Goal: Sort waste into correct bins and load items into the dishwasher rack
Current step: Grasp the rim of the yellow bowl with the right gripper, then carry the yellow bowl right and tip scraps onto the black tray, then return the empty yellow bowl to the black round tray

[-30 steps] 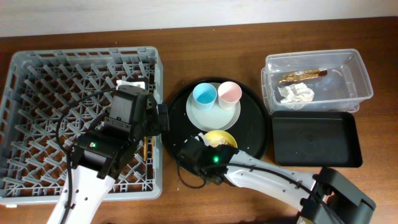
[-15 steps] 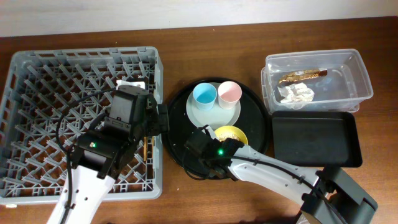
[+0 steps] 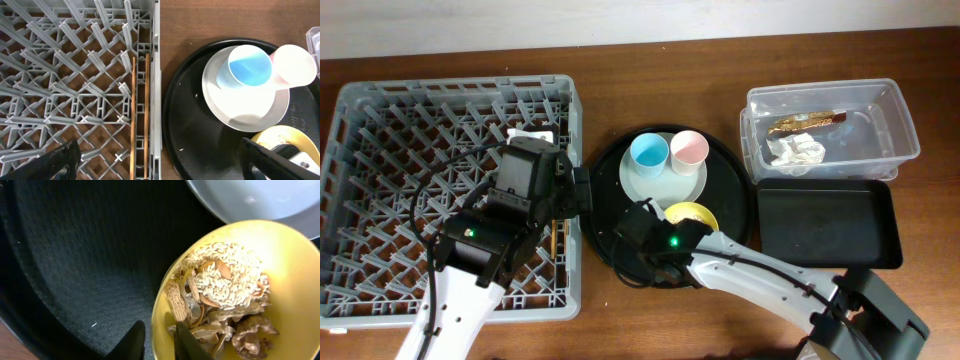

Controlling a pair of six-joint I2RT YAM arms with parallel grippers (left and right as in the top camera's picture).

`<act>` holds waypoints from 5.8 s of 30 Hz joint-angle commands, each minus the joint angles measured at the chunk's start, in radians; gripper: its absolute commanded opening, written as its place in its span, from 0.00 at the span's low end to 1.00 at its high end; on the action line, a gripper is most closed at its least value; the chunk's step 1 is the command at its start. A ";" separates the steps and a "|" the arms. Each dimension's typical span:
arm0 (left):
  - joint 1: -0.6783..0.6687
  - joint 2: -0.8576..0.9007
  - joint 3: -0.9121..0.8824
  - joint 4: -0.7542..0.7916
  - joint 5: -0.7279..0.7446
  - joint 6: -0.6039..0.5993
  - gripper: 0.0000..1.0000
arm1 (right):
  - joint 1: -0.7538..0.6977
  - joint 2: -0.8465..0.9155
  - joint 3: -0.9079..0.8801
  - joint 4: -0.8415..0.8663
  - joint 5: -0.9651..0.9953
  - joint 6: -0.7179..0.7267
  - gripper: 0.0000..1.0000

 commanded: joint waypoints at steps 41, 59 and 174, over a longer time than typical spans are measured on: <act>0.003 -0.005 0.012 -0.001 0.007 0.002 0.99 | -0.006 -0.018 0.034 -0.138 -0.055 -0.013 0.04; 0.003 -0.005 0.012 -0.001 0.007 0.002 0.99 | -0.342 -0.237 0.240 -0.397 -0.070 -0.008 0.04; 0.003 -0.005 0.011 -0.001 0.007 0.002 0.99 | -0.226 -0.359 -0.024 0.035 -0.487 0.139 0.56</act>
